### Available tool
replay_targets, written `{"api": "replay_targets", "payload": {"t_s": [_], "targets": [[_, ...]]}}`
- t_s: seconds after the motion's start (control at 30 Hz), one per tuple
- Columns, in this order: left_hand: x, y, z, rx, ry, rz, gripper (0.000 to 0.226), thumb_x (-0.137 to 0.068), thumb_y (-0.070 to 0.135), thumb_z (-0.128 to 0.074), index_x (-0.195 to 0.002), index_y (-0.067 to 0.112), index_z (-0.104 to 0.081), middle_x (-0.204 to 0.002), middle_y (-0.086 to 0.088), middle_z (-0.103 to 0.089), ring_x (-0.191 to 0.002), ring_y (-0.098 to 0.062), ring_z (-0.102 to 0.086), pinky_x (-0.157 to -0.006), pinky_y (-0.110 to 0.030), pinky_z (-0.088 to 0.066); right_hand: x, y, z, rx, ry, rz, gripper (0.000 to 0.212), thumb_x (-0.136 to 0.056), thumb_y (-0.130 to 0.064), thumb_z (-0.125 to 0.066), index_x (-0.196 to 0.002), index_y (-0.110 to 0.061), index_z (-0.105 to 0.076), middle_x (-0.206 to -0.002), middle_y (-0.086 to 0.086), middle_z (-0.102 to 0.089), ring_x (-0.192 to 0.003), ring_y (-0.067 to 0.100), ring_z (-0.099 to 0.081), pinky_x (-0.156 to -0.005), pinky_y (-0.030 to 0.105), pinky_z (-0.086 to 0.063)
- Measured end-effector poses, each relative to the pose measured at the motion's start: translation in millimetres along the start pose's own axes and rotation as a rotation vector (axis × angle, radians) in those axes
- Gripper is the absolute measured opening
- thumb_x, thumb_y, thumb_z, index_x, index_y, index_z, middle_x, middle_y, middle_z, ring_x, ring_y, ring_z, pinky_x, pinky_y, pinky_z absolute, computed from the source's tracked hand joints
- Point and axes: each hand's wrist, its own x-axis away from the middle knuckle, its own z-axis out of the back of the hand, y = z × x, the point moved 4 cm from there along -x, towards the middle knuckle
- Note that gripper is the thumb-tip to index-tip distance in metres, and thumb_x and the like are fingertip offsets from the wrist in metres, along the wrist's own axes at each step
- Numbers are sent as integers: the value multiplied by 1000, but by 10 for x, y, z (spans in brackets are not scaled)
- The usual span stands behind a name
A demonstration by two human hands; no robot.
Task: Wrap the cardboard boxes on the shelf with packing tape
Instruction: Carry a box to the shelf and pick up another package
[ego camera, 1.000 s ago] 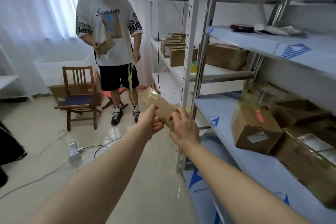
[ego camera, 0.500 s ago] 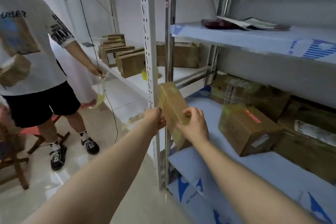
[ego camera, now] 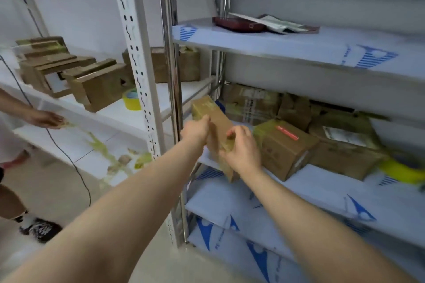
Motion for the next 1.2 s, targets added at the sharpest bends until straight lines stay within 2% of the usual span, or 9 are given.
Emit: {"api": "replay_targets", "payload": {"t_s": [0.13,0.23,0.37,0.5,0.6,0.73,0.83,0.97,1.2], "targets": [[-28,295,-285,-156,77,-87,110,-70,58,-71,-147,1,-17,-139,-20,-38,-125,-37,-42,-98,-48,-46,-152,66,146,319,86,198,36,-71,-4,-70,-103,-12,-55,-130,9,-49,-115,29,-51,-89,34,-40],[-137,433,-392,-33,34,-30,122,-60,64,-76,-147,2,-16,-137,-19,-43,-123,-37,-45,-98,-49,-46,-209,111,156,401,240,357,40,-50,0,-82,-82,-12,-61,-111,16,-64,-97,32,-65,-79,35,-53],[-319,449,-397,57,32,21,104,-64,53,-80,-141,3,-31,-129,-17,-52,-114,-35,-53,-95,-47,-49,-268,133,86,466,285,495,17,-63,-2,-66,-77,-10,-63,-108,19,-66,-92,32,-67,-81,37,-54],[-440,434,-396,144,-33,62,71,-78,31,-74,-135,7,-38,-120,-15,-55,-101,-32,-57,-77,-41,-54,-379,207,32,486,174,510,37,-59,-16,-85,-91,-9,-65,-115,17,-64,-102,32,-65,-90,37,-51],[-535,466,-348,212,-127,33,57,-82,18,-71,-130,7,-43,-104,-11,-57,-77,-22,-54,-66,-38,-49,-472,283,140,234,170,317,53,-84,-50,-60,-120,-13,-56,-129,9,-56,-119,24,-53,-99,39,-43],[-690,449,-210,259,-234,-4,55,-83,10,-69,-132,11,-43,-117,-14,-59,-92,-27,-58,-76,-43,-54,-546,587,382,-324,352,-264,46,-94,-42,-52,-132,-16,-47,-138,6,-45,-125,20,-45,-94,28,-35],[-809,424,-134,272,-352,-21,51,-81,9,-70,-128,11,-50,-117,-13,-63,-102,-30,-61,-73,-42,-58,-632,767,397,-564,278,-592,55,-91,-40,-58,-139,-20,-42,-143,6,-42,-126,23,-43,-97,31,-33],[-914,416,-127,256,-573,-25,40,-84,0,-62,-123,5,-57,-106,-14,-69,-93,-29,-68,-73,-41,-58,-683,772,341,-733,100,-628,62,-86,-44,-64,-140,-21,-44,-139,4,-47,-114,18,-47,-87,31,-39],[-939,499,-149,148,-911,-75,61,-78,-21,-49,-131,7,-47,-110,-12,-64,-112,-31,-59,-93,-44,-51,-746,743,186,-641,-134,-541,91,-65,-33,-83,-143,-18,-40,-126,1,-61,-120,17,-54,-111,40,-35]]}}
